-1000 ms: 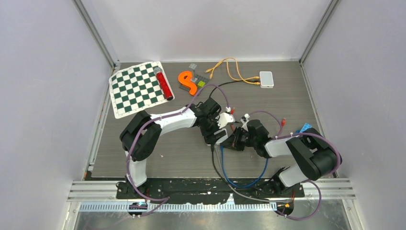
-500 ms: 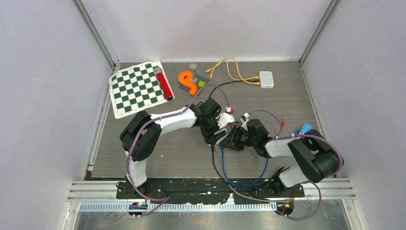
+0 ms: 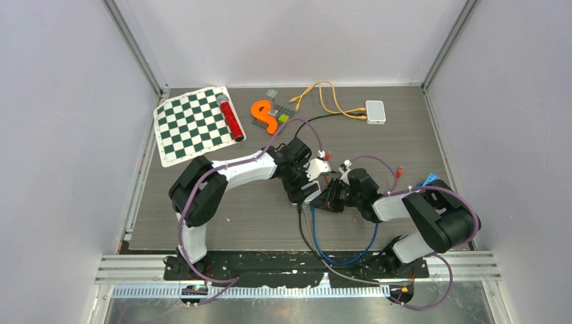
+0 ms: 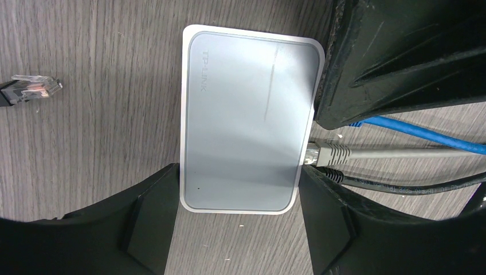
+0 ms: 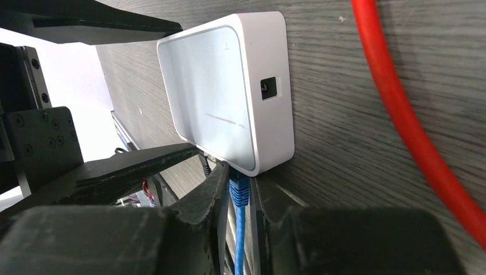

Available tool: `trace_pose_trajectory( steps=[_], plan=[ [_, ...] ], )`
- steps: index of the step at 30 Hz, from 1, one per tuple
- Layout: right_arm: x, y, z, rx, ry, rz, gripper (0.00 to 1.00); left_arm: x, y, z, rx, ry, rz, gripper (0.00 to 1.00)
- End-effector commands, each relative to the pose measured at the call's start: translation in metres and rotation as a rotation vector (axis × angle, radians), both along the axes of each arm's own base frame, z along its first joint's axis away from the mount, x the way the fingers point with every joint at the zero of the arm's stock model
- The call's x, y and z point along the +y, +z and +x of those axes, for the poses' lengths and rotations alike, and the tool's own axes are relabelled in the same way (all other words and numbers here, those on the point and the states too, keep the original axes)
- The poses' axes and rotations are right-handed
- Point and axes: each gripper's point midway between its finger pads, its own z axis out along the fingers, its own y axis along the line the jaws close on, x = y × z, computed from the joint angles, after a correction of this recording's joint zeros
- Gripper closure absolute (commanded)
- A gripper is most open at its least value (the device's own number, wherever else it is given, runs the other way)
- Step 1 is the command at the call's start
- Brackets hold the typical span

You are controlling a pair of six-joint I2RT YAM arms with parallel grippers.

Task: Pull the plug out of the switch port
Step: Pull the connector from the switch port.

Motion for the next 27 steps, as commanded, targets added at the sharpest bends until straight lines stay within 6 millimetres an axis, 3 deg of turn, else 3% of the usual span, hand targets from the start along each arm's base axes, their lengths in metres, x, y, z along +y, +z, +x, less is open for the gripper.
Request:
trace_pose_trajectory(
  steps=[1, 4, 5, 7, 11, 14, 27],
  plan=[
    [-0.0165, -0.0272, -0.0024, 0.039, -0.054, -0.111, 0.92, 0.0035, -0.0169, -0.0147, 0.057, -0.023, 0.028, 0.43],
    [-0.0163, -0.0249, -0.0027, 0.035, -0.046, -0.114, 0.9, 0.0043, -0.0176, -0.016, 0.061, -0.022, 0.029, 0.43],
    [-0.017, -0.0249, -0.0033, 0.039, -0.048, -0.115, 0.87, 0.0042, -0.0178, -0.016, 0.06, -0.023, 0.028, 0.43],
    [-0.0184, -0.0231, -0.0018, 0.037, -0.062, -0.119, 0.71, 0.0054, -0.0196, -0.0172, 0.065, -0.021, 0.032, 0.43],
    [-0.0225, -0.0213, 0.0023, 0.023, -0.093, -0.135, 0.63, 0.007, -0.0217, -0.0185, 0.067, -0.019, 0.035, 0.44],
    [-0.0221, -0.0221, 0.0055, 0.02, -0.092, -0.145, 0.63, 0.0073, -0.0221, -0.0186, 0.067, -0.019, 0.035, 0.44],
    [-0.0224, -0.0281, 0.0014, 0.025, -0.063, -0.16, 0.83, 0.005, -0.0209, -0.0173, 0.068, -0.022, 0.029, 0.44]
  ],
)
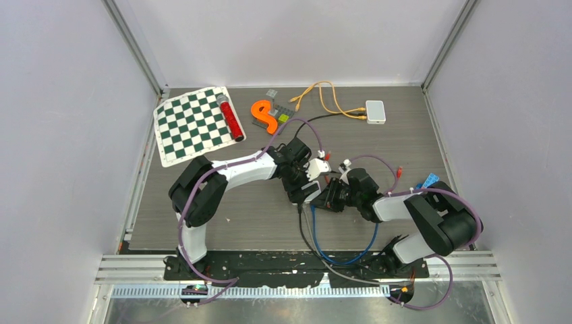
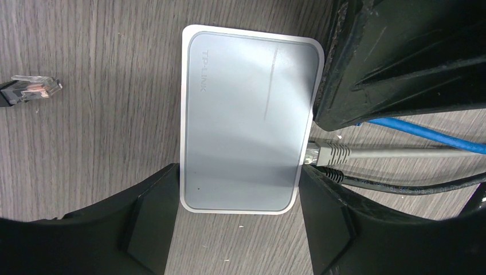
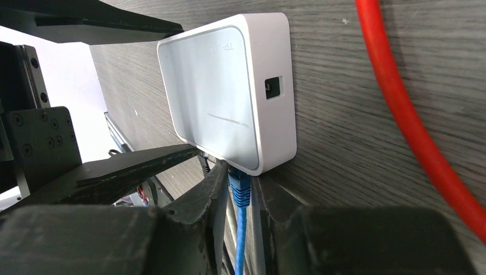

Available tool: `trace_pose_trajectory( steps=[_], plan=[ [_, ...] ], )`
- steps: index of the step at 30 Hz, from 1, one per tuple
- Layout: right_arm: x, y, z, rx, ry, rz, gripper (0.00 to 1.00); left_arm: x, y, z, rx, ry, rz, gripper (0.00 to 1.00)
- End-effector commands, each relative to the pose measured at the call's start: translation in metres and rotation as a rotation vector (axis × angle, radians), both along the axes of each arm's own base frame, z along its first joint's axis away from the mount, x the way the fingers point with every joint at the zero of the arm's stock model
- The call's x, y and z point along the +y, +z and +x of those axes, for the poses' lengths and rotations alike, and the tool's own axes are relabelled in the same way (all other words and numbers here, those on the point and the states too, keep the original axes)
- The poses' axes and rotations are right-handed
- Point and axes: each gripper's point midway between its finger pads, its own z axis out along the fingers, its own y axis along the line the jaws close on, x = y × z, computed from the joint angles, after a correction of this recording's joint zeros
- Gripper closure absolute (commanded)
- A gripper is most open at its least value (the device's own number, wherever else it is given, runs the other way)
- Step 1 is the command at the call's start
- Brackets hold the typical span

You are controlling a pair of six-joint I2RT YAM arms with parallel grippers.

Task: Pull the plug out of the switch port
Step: Pull the connector from the switch port.

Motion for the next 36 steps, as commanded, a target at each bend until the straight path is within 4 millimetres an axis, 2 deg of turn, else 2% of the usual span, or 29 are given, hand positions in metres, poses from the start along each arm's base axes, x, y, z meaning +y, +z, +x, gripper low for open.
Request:
trace_pose_trajectory(
  steps=[1, 9, 25, 32, 36],
  plan=[
    [-0.0202, -0.0285, -0.0006, 0.038, -0.057, -0.136, 0.85, 0.0059, -0.0207, -0.0174, 0.067, -0.023, 0.034, 0.44],
    [-0.0185, -0.0278, -0.0024, 0.037, -0.032, -0.136, 0.95, 0.0075, -0.0202, -0.0143, 0.063, -0.014, 0.031, 0.45],
    [-0.013, -0.0238, -0.0042, 0.018, 0.02, -0.121, 0.95, 0.0104, -0.0219, -0.0121, 0.069, -0.007, 0.033, 0.45],
    [-0.0179, -0.0274, -0.006, 0.01, 0.037, -0.163, 0.95, 0.0109, -0.0204, -0.0093, 0.064, 0.0, 0.032, 0.46],
    [-0.0117, -0.0233, -0.007, 0.01, 0.062, -0.132, 0.95, 0.0123, -0.0221, -0.0097, 0.067, 0.008, 0.03, 0.46]
  ],
)
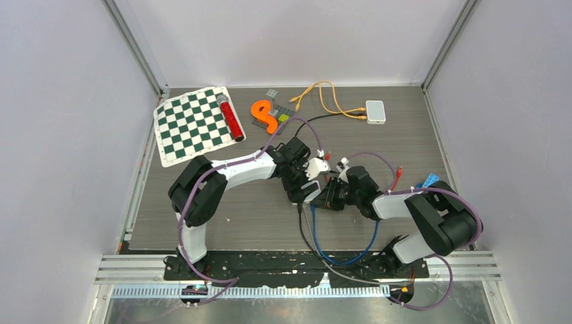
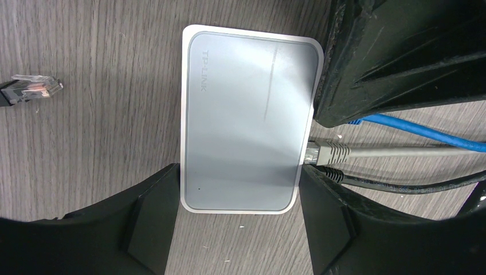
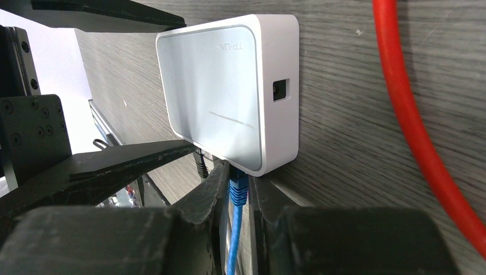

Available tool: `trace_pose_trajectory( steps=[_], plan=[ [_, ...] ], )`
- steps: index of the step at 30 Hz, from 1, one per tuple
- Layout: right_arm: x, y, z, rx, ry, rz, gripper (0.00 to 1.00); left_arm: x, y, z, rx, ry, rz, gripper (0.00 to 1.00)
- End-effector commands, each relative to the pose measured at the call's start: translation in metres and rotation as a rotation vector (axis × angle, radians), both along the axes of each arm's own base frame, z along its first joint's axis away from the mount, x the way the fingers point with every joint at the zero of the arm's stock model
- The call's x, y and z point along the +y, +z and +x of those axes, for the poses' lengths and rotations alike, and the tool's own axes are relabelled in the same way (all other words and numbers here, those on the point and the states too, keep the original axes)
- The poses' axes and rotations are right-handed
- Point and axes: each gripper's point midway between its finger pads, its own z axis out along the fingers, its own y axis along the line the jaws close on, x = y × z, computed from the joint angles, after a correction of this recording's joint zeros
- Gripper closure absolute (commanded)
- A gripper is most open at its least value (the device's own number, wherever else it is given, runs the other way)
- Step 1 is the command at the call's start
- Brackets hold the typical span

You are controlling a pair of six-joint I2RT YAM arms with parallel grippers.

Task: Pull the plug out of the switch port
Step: Pull the connector from the switch port.

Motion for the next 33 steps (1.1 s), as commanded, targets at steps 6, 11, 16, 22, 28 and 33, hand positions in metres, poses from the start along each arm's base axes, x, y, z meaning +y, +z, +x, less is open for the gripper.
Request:
trace_pose_trajectory(
  steps=[6, 11, 16, 22, 28, 33],
  plan=[
    [-0.012, -0.026, -0.009, 0.045, 0.02, -0.122, 0.95, 0.012, -0.024, -0.012, 0.066, 0.009, 0.04, 0.46],
    [-0.015, -0.031, -0.015, 0.049, 0.048, -0.159, 0.95, 0.012, -0.023, -0.009, 0.062, 0.016, 0.042, 0.46],
    [-0.019, -0.035, -0.02, 0.042, 0.089, -0.205, 0.95, 0.014, -0.025, -0.01, 0.066, 0.019, 0.048, 0.47],
    [-0.015, -0.032, -0.023, 0.042, 0.117, -0.18, 0.95, 0.014, -0.025, -0.011, 0.069, 0.018, 0.045, 0.47],
    [-0.011, -0.027, -0.025, 0.035, 0.151, -0.16, 0.95, 0.015, -0.026, -0.012, 0.073, 0.015, 0.047, 0.47],
    [-0.006, -0.022, -0.028, 0.034, 0.182, -0.134, 0.95, 0.015, -0.026, -0.012, 0.077, 0.013, 0.048, 0.48]
  ],
)
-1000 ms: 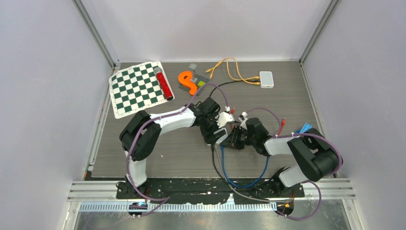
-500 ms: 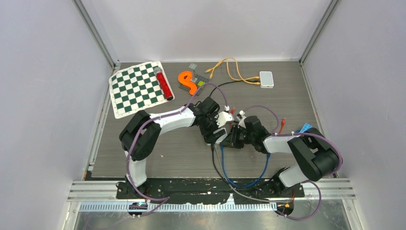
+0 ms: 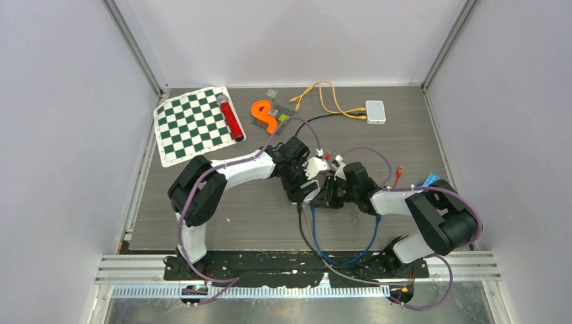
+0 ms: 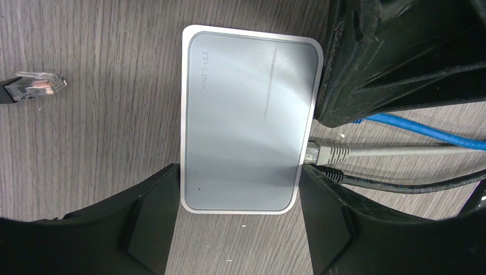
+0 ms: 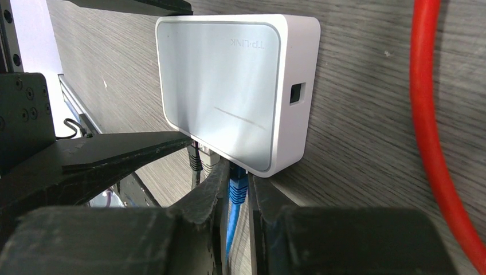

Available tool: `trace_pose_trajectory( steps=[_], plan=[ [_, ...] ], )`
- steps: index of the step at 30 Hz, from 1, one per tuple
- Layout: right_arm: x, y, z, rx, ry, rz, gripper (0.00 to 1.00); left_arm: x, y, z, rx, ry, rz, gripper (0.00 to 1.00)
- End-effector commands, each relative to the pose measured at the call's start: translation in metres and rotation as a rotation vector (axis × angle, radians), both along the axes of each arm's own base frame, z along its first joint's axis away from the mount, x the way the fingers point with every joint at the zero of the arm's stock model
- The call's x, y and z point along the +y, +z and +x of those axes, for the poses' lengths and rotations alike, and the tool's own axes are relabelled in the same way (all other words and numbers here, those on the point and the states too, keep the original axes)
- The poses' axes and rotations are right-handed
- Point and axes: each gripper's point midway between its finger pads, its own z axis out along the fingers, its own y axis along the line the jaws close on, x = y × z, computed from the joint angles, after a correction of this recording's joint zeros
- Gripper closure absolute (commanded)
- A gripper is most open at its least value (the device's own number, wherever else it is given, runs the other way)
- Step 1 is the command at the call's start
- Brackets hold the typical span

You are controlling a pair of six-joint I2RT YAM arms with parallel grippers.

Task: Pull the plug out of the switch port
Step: Pull the connector from the switch port, then place the connector at the center of the board.

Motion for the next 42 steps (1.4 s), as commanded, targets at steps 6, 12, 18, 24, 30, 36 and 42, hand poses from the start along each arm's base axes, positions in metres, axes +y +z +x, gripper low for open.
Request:
trace_pose_trajectory(
  steps=[6, 12, 18, 24, 30, 36, 42],
  plan=[
    [-0.002, -0.015, -0.027, 0.09, 0.047, -0.019, 0.95, 0.015, -0.027, -0.016, 0.078, 0.004, 0.06, 0.48],
    [0.0, -0.011, -0.036, 0.109, 0.069, 0.017, 0.95, 0.016, -0.031, -0.018, 0.091, 0.014, 0.061, 0.48],
    [-0.001, -0.001, -0.035, 0.081, 0.064, 0.027, 0.95, 0.016, -0.032, -0.019, 0.094, 0.017, 0.056, 0.45],
    [-0.011, 0.022, -0.019, -0.016, -0.025, -0.013, 0.95, 0.016, -0.025, -0.016, 0.06, 0.035, 0.032, 0.17],
    [-0.026, 0.06, -0.004, -0.155, -0.114, -0.031, 0.95, 0.011, -0.005, -0.011, 0.016, 0.055, -0.023, 0.03],
    [-0.042, 0.097, 0.011, -0.301, -0.238, -0.011, 0.95, 0.005, 0.022, -0.008, -0.031, 0.09, -0.106, 0.0],
    [-0.058, 0.135, 0.026, -0.418, -0.314, -0.044, 0.95, 0.003, 0.063, 0.0, -0.127, 0.166, -0.231, 0.0]
  ],
)
